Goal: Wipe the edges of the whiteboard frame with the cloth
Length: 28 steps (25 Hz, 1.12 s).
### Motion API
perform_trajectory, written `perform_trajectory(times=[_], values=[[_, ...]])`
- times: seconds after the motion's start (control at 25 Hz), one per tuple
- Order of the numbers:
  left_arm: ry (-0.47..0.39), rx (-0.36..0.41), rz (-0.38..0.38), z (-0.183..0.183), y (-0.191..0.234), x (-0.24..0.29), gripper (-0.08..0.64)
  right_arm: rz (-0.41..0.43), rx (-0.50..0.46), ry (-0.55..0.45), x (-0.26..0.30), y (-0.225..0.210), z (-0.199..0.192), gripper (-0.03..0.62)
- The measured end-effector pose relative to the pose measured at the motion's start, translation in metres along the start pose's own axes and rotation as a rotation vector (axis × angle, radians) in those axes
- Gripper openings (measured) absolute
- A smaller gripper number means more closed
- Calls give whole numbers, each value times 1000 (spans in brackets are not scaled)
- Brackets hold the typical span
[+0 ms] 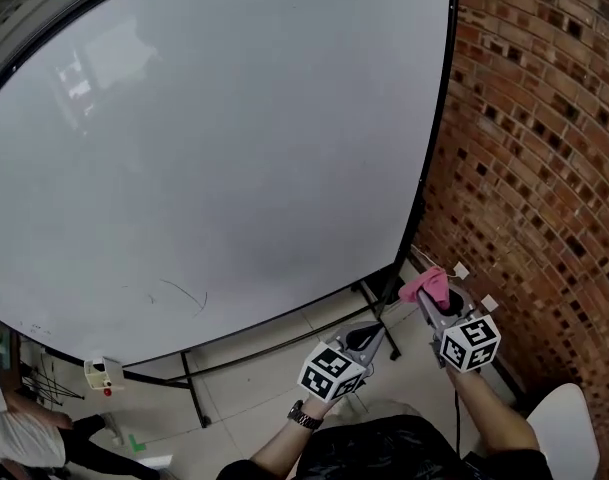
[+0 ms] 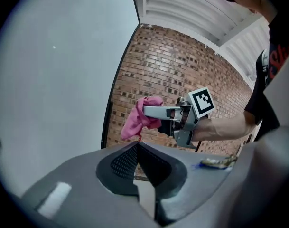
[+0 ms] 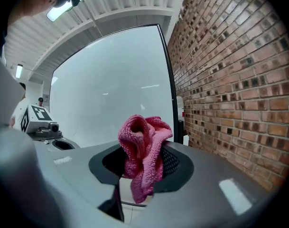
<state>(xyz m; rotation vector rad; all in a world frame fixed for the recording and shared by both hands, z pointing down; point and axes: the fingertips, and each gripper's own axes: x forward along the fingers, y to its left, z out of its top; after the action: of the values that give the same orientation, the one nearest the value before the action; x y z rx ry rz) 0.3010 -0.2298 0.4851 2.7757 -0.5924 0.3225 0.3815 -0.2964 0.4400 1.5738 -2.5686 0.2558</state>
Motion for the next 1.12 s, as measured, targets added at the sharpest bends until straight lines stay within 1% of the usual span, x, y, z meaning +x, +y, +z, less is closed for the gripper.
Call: perform_trajectory(times=[0.12, 0.2, 0.24, 0.36, 0.44, 0.48, 0.52, 0.6, 0.68, 0.8, 0.88, 0.96, 1.04, 1.12], values=[[4, -1, -28, 8, 18, 34, -3, -19, -3, 5, 22, -22, 1, 132], [6, 0, -23, 7, 31, 53, -3, -18, -3, 12, 39, -34, -4, 132], [9, 13, -13, 6, 39, 62, -3, -15, -5, 13, 47, -40, -6, 132], [57, 108, 17, -1, 62, 98, -3, 0, -11, 21, 70, -58, -10, 130], [95, 168, 11, -1, 74, 129, -3, 3, -15, 37, 83, -77, -18, 131], [104, 174, 14, -1, 81, 142, -3, -3, -5, 53, 87, -88, -28, 131], [113, 163, 27, -3, 90, 154, -3, -12, 14, 75, 92, -98, -42, 132], [149, 142, 68, -21, 112, 174, -3, -22, 52, 131, 104, -113, -78, 132], [224, 147, 104, -54, 135, 196, -3, -28, 80, 202, 124, -127, -120, 132], [377, 157, 124, -115, 159, 226, -3, -34, 118, 333, 148, -142, -190, 130], [428, 136, 151, -134, 172, 234, -3, -31, 133, 402, 158, -147, -226, 129], [441, 126, 171, -137, 182, 243, -3, -21, 136, 439, 167, -150, -249, 123], [477, 128, 187, -144, 193, 256, -3, -11, 144, 457, 176, -156, -263, 123], [523, 82, 213, -158, 203, 266, -3, 3, 152, 471, 186, -161, -274, 123]])
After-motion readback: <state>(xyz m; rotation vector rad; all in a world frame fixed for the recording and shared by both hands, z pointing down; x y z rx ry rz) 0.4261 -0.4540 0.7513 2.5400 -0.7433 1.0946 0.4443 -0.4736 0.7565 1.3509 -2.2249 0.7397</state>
